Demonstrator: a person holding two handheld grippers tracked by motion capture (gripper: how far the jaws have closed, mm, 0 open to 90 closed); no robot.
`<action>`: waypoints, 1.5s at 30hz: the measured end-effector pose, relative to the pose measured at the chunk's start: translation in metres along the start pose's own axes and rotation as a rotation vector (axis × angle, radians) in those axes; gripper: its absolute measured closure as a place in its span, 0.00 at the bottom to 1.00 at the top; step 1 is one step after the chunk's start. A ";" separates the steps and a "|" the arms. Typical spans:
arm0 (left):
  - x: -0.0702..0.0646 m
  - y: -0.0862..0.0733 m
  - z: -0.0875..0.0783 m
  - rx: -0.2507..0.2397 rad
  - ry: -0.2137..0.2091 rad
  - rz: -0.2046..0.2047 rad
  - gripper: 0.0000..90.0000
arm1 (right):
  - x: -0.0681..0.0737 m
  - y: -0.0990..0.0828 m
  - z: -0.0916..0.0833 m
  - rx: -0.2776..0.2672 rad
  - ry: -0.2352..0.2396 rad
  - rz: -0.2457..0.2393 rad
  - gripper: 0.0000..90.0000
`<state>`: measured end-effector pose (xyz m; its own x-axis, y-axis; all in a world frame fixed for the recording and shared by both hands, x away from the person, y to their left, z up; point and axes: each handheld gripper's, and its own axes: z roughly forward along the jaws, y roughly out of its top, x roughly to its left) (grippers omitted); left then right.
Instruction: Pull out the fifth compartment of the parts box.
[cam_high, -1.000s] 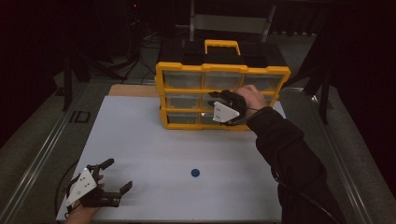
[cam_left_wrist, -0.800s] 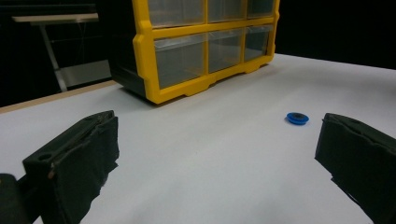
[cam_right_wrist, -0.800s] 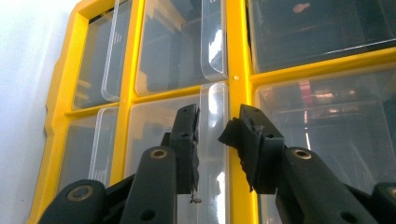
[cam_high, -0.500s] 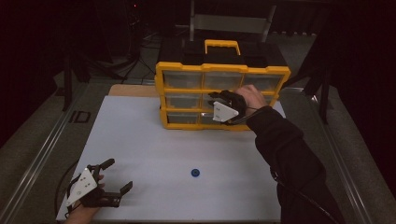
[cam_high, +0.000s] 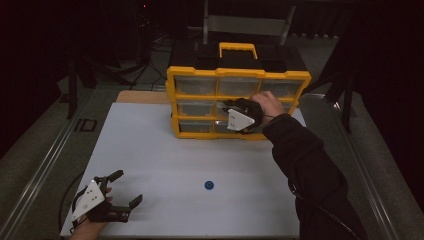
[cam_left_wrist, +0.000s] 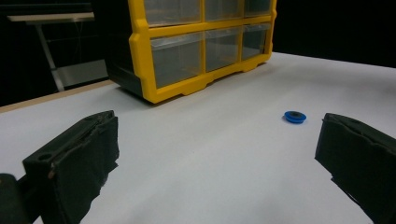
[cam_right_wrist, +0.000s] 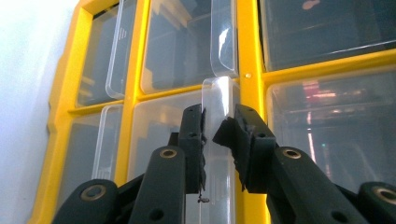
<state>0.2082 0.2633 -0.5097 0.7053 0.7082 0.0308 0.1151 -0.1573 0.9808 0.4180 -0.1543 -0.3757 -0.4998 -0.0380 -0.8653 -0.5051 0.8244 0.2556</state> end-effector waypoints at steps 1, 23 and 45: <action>0.000 0.000 0.000 0.000 0.000 0.000 0.00 | -0.001 0.000 0.000 0.002 0.008 0.006 0.82; 0.000 0.000 0.001 -0.003 0.001 0.001 0.00 | -0.012 0.008 -0.009 0.024 0.126 0.050 0.83; 0.001 0.001 0.001 -0.007 0.002 -0.002 0.00 | -0.008 0.019 -0.027 0.000 0.175 0.079 0.83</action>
<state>0.2100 0.2633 -0.5092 0.7033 0.7103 0.0288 0.1120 -0.1508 0.9822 0.3934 -0.1532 -0.3527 -0.6526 -0.0703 -0.7544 -0.4595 0.8284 0.3203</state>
